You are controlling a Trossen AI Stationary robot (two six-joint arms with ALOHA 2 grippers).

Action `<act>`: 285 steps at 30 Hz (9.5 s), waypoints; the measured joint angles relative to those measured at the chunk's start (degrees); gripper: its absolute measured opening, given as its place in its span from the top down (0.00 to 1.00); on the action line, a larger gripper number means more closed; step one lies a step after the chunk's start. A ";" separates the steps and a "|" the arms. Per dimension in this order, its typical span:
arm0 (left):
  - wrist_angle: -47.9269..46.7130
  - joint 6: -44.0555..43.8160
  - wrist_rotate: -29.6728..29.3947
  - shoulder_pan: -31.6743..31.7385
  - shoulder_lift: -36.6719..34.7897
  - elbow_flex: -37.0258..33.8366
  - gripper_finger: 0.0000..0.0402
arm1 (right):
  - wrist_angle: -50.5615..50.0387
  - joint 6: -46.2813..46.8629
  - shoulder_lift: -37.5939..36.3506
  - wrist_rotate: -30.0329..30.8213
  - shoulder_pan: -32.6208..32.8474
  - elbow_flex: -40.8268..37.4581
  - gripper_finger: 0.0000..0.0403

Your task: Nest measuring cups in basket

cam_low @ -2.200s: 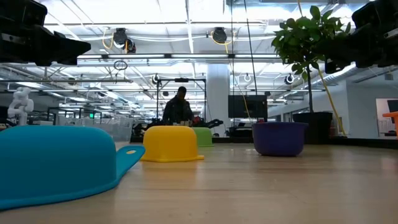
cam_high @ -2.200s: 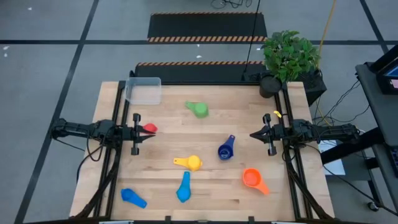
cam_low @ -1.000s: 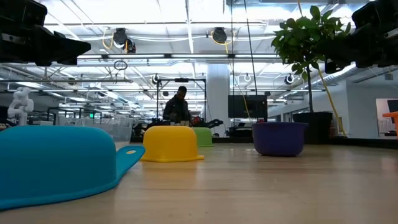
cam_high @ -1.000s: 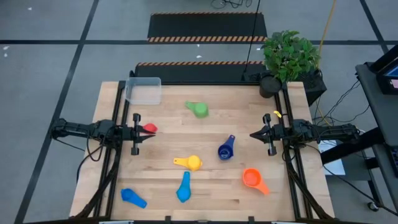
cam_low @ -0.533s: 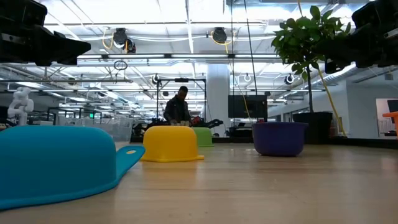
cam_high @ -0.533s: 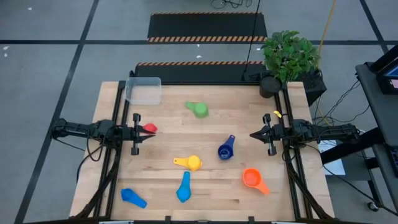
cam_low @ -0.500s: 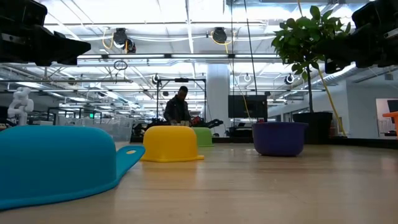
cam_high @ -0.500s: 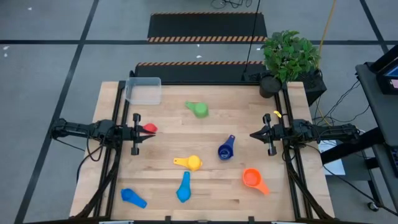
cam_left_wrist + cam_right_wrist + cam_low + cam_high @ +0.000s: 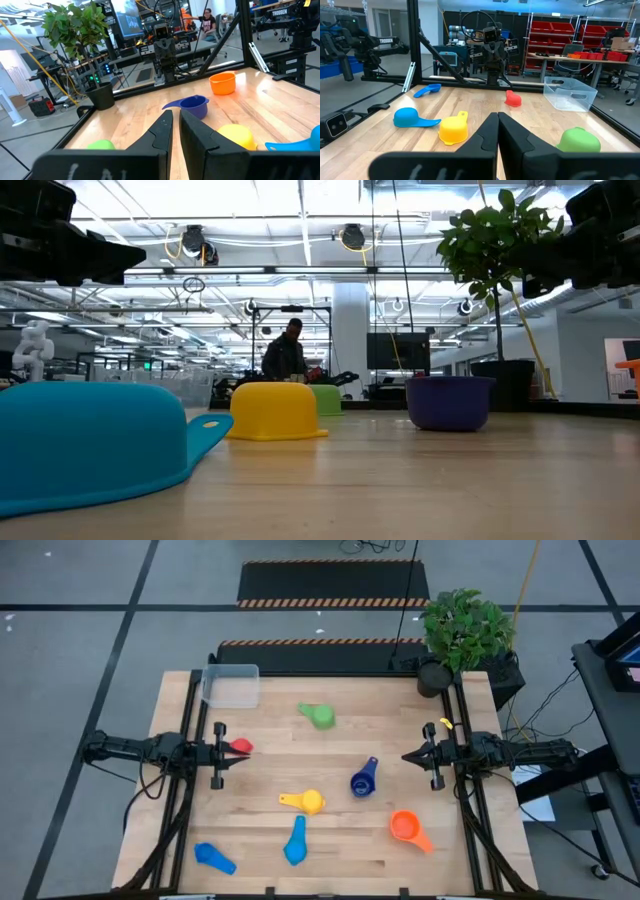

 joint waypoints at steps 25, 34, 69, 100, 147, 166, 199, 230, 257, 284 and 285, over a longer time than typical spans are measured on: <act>0.00 0.00 0.00 0.00 0.00 0.00 0.91 | 0.01 -0.01 0.00 -0.01 -0.01 -0.02 1.00; 0.01 0.00 -0.02 -0.01 0.00 -0.01 0.91 | 1.25 0.00 0.02 0.00 0.01 -0.01 1.00; 4.49 -4.38 0.00 -0.01 0.00 0.00 0.91 | -43.86 25.70 45.28 14.46 8.88 56.95 1.00; -9.13 -9.57 -3.08 -6.92 59.44 50.88 0.91 | -34.92 83.95 76.47 9.21 45.59 61.96 0.83; -12.90 -15.98 -6.47 -18.86 64.25 54.38 0.91 | -78.15 104.85 105.68 12.29 59.68 86.62 0.43; -13.28 -15.93 -6.47 -18.88 64.25 54.36 0.91 | -82.62 101.31 110.25 16.54 59.63 85.25 0.10; -11.94 -15.82 -6.51 -18.82 64.23 54.36 0.91 | -73.71 101.95 107.33 10.55 55.44 74.73 0.53; -11.94 -14.60 -6.51 -18.82 64.23 54.36 0.91 | -74.13 94.72 106.05 15.17 50.85 74.73 0.98; -15.13 -7.64 -12.39 -10.77 59.25 54.30 0.91 | -54.58 28.31 81.64 55.97 21.62 74.79 1.00; -29.52 -15.33 -13.53 -5.68 50.24 54.34 0.91 | 32.09 -69.32 100.75 43.41 -1.87 50.46 0.99; -29.54 -15.70 -13.53 -5.68 50.24 54.34 0.91 | 31.95 -70.08 102.54 43.86 -1.92 51.97 0.99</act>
